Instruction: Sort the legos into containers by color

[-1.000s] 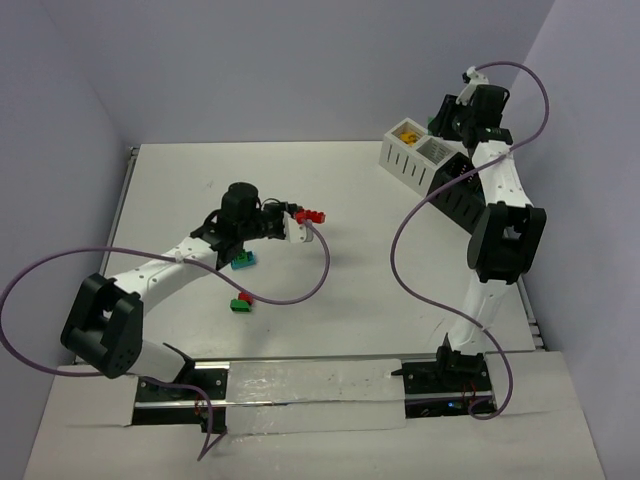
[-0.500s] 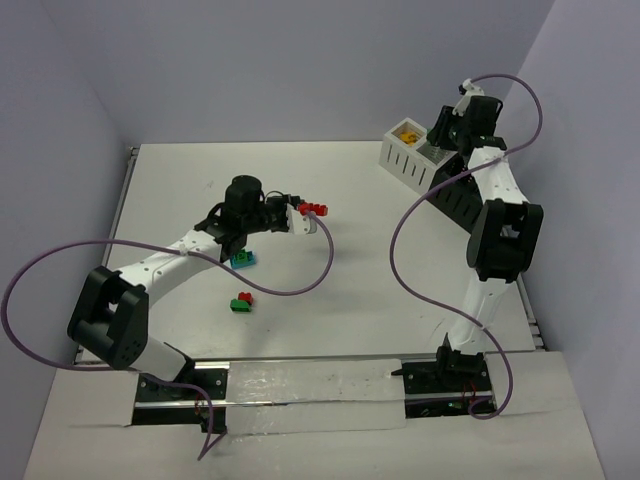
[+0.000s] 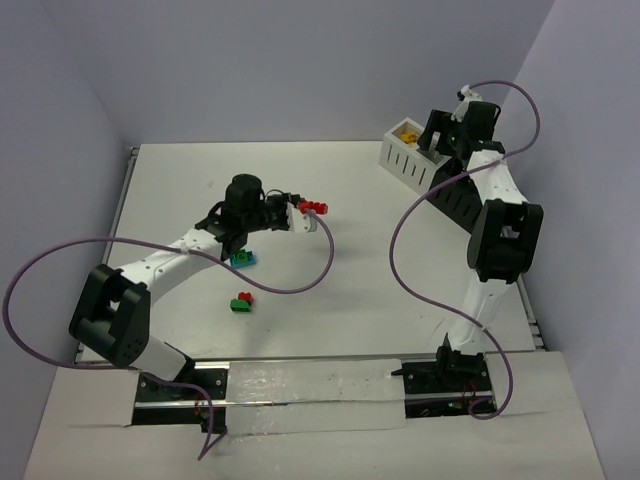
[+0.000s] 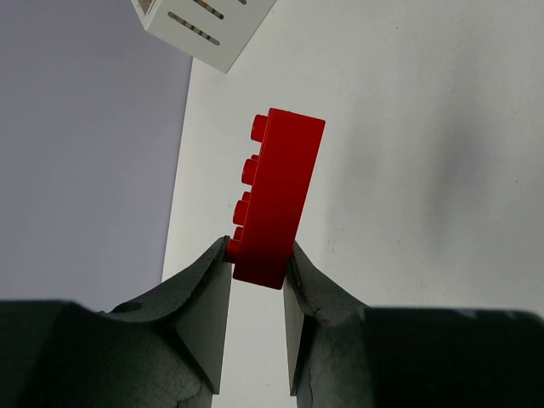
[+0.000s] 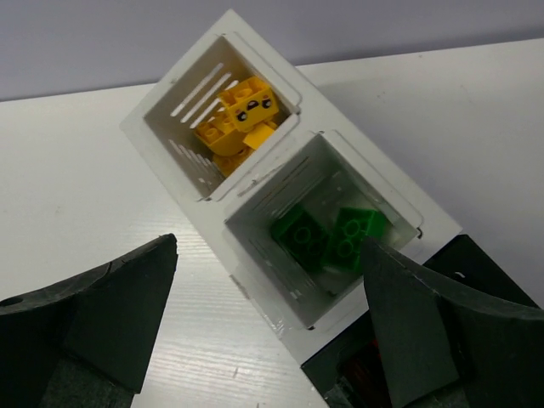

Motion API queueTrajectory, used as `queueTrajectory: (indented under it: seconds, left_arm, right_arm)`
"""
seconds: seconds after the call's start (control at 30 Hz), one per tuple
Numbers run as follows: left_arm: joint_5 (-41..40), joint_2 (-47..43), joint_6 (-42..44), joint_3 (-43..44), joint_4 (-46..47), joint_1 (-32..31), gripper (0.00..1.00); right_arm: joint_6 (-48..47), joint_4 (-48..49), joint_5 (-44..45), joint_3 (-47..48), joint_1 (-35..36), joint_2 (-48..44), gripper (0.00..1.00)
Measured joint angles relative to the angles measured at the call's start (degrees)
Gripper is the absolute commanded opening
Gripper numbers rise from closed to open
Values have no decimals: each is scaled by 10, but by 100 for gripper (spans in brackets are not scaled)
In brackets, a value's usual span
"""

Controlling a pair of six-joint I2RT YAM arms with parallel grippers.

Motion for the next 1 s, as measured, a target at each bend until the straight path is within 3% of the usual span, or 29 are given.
queueTrajectory:
  seconds: [0.27,0.5,0.67,1.0]
  left_arm:
    - [1,-41,-2,-55,86,-2,0]
    - [0,-52,-19,-69,163,-12,0]
    - [-17,-53,-33,-70,193,-20,0]
    - [-183,-27,16,-121,352,-90,0]
  right_arm:
    - [12,-28,-149,-4,17,-79,93]
    - [-19,-70,-296,-80,124,-199,93]
    - [-37,-97,-331,-109,192,-228,93]
    - [104,-69,-356,-161,184,-239,93]
